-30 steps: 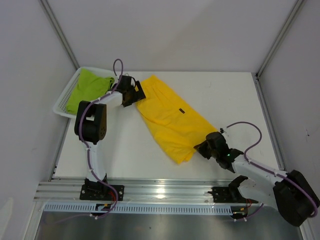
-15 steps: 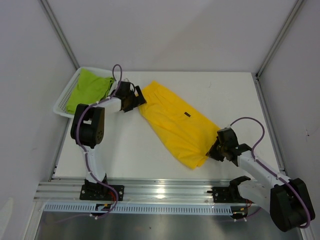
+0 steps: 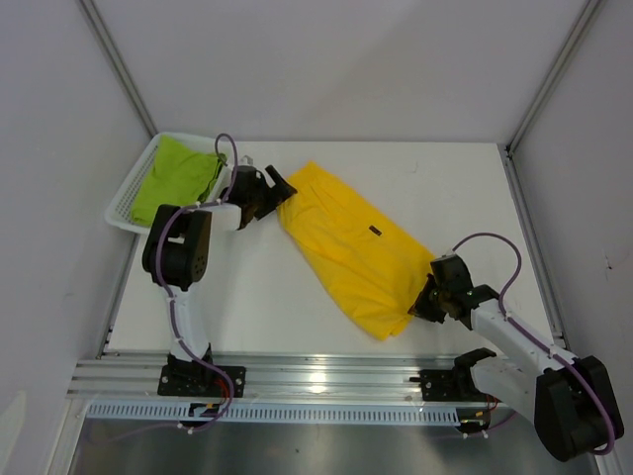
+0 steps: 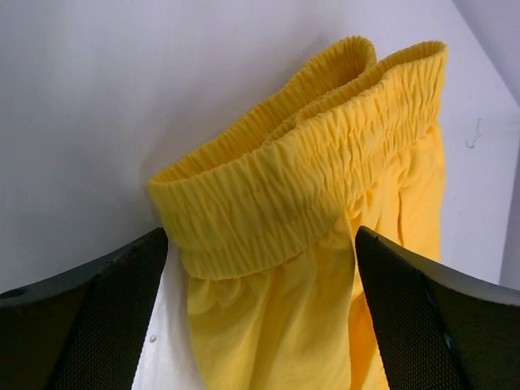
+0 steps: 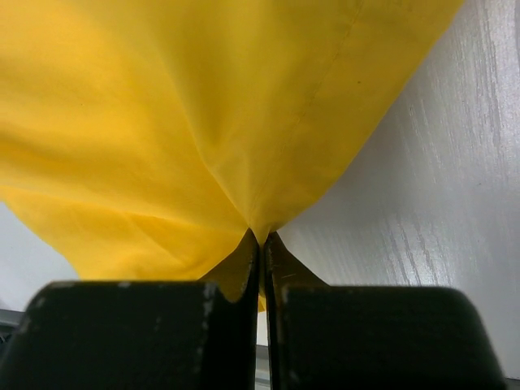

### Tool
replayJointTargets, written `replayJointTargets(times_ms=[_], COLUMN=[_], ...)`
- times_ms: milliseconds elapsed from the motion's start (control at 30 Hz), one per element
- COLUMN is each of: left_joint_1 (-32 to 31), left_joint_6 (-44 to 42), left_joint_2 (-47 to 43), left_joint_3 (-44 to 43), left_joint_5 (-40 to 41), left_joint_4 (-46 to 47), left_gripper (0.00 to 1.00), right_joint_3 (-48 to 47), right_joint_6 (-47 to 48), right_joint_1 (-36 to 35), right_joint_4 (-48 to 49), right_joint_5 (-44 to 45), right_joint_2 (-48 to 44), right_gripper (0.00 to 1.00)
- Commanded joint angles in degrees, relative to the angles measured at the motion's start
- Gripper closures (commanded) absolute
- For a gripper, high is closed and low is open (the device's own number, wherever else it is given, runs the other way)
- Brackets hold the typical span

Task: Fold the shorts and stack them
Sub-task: Fold the shorts

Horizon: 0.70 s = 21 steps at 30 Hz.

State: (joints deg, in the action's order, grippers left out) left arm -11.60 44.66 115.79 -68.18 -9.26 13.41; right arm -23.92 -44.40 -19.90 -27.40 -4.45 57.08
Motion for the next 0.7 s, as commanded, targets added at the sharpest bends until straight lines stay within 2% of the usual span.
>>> replayJointTargets(times_ms=[0,167,300,400,433,533,600,667], left_joint_1=[0.35,0.35,0.43,0.43,0.43,0.35,0.26,0.17], left_joint_6=[4.64,8.59,12.46,15.53,16.58,19.75,20.72,21.43], left_joint_2=[2.15,4.00,4.97,5.76,6.11,7.52,8.49,8.93], left_joint_3=[0.24,1.56,4.10,5.95,6.57,7.36,7.10,5.87], left_joint_5=[-2.25,-1.73,0.46,1.78,2.57,2.23,1.88,1.70], left_joint_4=[6.98,8.39,14.69,18.74,22.85,28.23,30.09,29.92], left_gripper=[0.01,0.01,0.01,0.09,0.13,0.31,0.38,0.55], right_joint_3=[-0.60,-0.42,0.01,0.45,0.80,1.42,1.42,1.33], right_joint_6=[0.98,0.81,0.63,0.28,0.19,-0.42,-0.51,-0.95], right_joint_1=[0.21,0.13,-0.05,-0.23,-0.31,-1.10,-1.89,-2.33], right_joint_4=[-1.34,-0.73,-1.34,-1.17,-0.91,-0.38,-0.37,-0.55], right_joint_5=[-0.74,-1.35,-1.44,-1.88,-2.05,-2.14,-1.71,-1.62], right_joint_2=[-0.74,-0.65,-1.27,-1.88,-1.88,-1.71,-1.79,-1.97], right_gripper=[1.00,1.00,1.00,1.00,1.00,1.00,1.00,1.00])
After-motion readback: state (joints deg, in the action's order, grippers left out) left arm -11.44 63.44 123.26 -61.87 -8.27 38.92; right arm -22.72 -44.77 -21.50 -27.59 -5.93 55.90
